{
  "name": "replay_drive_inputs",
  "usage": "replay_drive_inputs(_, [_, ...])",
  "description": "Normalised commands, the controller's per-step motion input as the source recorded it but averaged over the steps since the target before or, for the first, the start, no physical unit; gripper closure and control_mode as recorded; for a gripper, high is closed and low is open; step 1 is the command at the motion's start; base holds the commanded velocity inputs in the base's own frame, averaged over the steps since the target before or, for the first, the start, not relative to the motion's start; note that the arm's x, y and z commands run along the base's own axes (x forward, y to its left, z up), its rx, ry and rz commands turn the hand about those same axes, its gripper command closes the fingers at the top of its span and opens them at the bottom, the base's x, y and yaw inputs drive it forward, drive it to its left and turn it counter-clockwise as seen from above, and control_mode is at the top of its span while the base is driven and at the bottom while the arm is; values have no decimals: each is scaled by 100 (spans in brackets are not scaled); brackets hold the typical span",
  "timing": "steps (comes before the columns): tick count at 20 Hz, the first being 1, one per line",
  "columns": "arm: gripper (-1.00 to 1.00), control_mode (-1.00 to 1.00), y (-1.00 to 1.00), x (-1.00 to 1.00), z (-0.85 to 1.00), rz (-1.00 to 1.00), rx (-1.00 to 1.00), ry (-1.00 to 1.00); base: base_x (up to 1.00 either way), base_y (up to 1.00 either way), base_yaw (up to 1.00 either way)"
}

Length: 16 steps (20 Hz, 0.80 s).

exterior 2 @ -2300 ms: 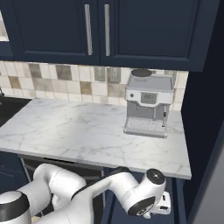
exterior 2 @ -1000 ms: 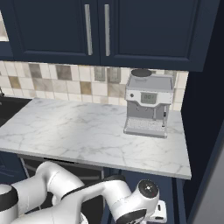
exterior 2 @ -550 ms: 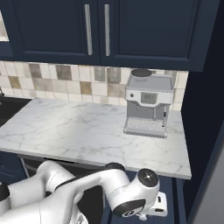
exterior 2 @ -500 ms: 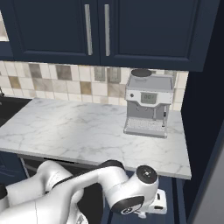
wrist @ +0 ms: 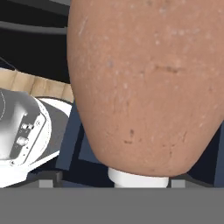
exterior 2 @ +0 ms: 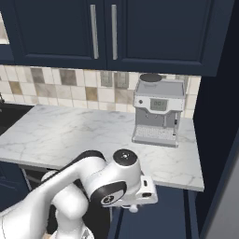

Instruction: Restock the sink supplies by placing the sponge and soap dispenser on the counter and next to the sink. Make sure the soap dispenser is upright.

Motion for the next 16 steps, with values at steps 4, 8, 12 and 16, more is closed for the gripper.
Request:
replay_drive_inputs(4, [100,-100,49,8,11,14,-8,1,0,0,0])
replay_drive_inputs(8, [100,-100,4,5,0,0,-1,3,0,0,0])
replay_drive_inputs(12, [100,100,26,4,0,7,-1,0,2,15,9])
replay_drive_inputs(16, [100,100,0,0,0,0,0,0,5,54,48])
